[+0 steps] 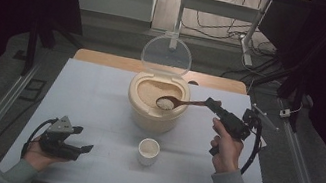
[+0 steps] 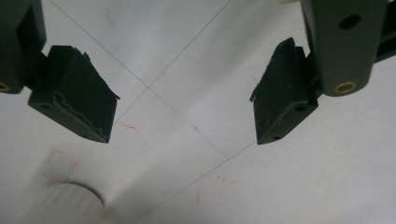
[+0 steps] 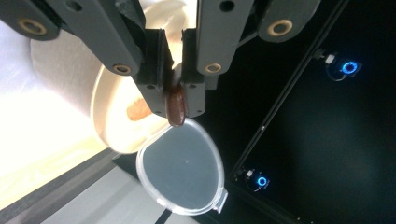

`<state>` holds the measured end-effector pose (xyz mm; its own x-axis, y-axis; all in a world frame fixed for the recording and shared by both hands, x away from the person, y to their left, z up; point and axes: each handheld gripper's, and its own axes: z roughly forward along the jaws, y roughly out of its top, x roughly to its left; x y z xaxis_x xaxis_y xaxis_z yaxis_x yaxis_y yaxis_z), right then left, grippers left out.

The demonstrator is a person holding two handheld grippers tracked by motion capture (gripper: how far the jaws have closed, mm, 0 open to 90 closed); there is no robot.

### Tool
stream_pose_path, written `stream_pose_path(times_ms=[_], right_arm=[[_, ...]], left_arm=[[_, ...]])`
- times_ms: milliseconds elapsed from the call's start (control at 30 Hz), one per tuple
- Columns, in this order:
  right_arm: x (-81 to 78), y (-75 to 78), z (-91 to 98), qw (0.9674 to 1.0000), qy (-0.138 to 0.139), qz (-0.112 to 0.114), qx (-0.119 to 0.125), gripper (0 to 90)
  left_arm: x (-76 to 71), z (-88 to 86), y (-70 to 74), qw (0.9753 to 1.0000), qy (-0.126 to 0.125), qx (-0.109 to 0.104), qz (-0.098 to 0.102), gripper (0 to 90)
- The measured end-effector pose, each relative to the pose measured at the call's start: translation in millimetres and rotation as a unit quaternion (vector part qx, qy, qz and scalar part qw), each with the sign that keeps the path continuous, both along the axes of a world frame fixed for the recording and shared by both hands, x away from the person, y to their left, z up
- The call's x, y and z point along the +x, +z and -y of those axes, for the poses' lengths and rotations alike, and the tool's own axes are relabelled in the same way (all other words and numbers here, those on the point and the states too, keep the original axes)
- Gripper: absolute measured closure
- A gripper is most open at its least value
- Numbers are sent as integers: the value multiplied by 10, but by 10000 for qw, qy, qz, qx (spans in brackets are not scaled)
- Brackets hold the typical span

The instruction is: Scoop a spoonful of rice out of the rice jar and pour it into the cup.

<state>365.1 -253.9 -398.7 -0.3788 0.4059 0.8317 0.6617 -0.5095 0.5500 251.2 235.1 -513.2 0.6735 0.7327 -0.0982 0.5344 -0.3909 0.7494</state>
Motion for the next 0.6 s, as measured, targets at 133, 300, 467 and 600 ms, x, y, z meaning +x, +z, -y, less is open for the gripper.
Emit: stream_pose_path(times_ms=[133,300,467,600], right_arm=[[-132,-1,38,9999,131,4,13,829],[-280,-78,77,9995,298,-75,28,829],[-383,-213,92,9989,418,-187,-46,829],[-421,-308,78,9978,550,-273,-233,828]], left_arm=[[1,-4,0,10000,10,-11,-2,212],[1,-4,0,10000,10,-8,-3,213],[-1,-2,-1,10000,8,3,-4,213],[2,-4,-3,10000,19,6,-5,213]])
